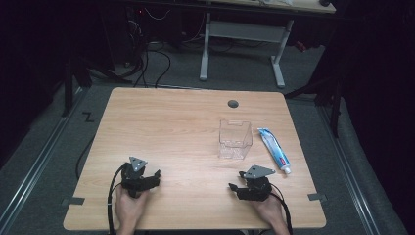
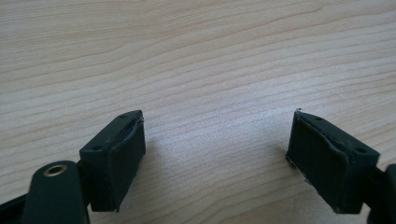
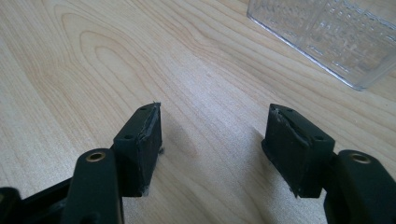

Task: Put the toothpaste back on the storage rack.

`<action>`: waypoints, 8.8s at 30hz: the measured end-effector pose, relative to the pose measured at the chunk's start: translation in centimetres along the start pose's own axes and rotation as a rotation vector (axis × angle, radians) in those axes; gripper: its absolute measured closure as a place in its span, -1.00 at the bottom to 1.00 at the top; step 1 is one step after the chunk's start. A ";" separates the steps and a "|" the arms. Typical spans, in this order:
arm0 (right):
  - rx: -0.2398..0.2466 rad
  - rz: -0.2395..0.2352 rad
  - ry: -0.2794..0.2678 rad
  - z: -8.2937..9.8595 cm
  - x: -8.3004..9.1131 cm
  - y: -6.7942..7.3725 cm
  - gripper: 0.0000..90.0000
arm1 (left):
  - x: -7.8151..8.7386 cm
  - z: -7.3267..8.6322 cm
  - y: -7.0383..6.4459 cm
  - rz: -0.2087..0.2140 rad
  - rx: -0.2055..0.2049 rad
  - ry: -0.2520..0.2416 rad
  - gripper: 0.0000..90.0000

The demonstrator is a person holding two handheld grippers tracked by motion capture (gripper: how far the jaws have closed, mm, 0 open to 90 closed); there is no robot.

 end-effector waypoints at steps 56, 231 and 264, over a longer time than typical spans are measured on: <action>-0.055 0.072 0.024 0.5 1.1 -0.4 -0.11 | 0.0 0.0 0.0 0.004 -0.002 0.000 -0.57; -0.323 0.306 0.423 -5.2 -1.9 -18.6 0.48 | 0.0 0.1 -0.5 0.033 -0.027 0.008 -0.65; -0.323 0.202 0.206 -7.2 3.9 -17.7 0.65 | 0.0 0.1 -0.5 0.034 -0.029 0.009 -0.65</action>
Point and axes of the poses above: each handheld gripper's, and its own axes: x roughly backward along the jaws, z roughly out of its underside, y roughly to its left, the point moved 4 cm from there along -x, roughly forward along the jaws, and after that the axes turned 4 degrees about -y, right-handed, at the moved point
